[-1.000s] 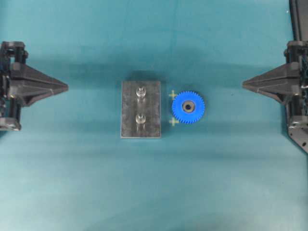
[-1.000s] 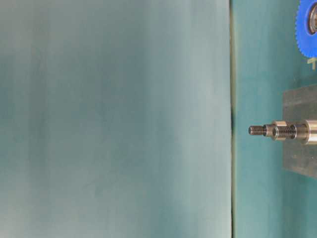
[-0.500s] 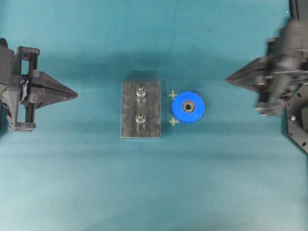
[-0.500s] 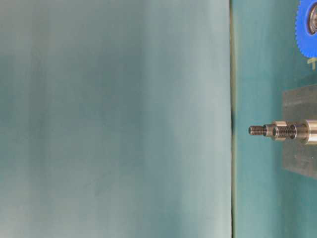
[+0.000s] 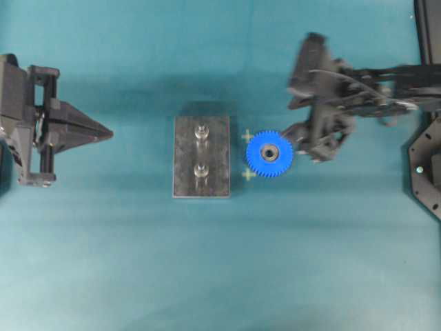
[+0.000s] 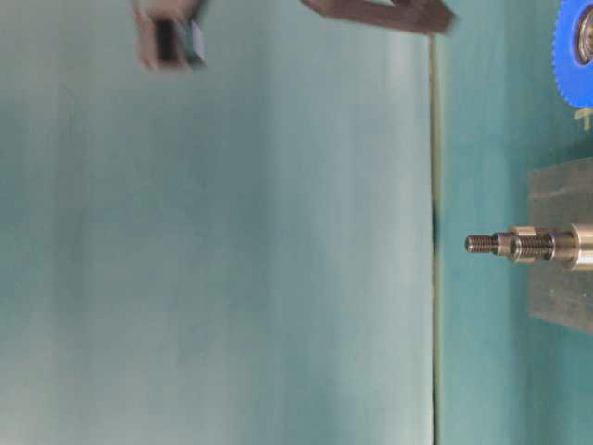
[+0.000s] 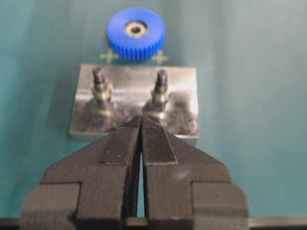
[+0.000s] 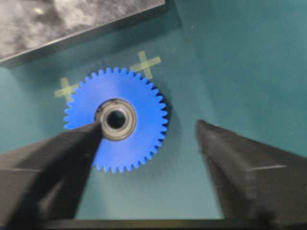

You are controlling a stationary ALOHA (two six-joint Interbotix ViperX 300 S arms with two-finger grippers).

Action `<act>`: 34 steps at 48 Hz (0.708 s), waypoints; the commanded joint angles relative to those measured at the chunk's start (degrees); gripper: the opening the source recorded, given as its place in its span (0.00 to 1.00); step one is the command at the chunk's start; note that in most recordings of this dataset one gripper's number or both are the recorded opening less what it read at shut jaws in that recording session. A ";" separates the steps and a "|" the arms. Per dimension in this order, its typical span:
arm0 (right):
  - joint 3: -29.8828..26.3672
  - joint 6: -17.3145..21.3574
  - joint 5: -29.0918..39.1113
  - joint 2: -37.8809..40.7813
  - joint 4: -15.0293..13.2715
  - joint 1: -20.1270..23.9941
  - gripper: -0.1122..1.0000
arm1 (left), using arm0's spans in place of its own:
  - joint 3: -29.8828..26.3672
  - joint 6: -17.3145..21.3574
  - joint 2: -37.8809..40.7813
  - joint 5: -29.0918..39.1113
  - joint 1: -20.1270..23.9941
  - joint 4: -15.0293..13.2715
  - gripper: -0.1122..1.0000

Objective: Fit the large gear onto the shaft.
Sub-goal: 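Lower the right gripper over the blue gear and grip its hub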

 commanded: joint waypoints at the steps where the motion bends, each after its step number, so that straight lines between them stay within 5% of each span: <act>1: -3.16 0.70 1.41 2.55 0.18 -0.09 0.95 | -1.49 0.00 0.53 -0.26 0.09 0.09 0.10; 15: -8.96 1.14 11.34 11.34 1.58 -0.09 0.94 | -1.41 -0.09 0.88 -0.26 0.09 0.09 0.10; 34: -10.02 0.97 8.96 16.79 1.49 0.00 0.94 | -1.23 -0.18 0.88 -0.26 0.00 0.09 0.10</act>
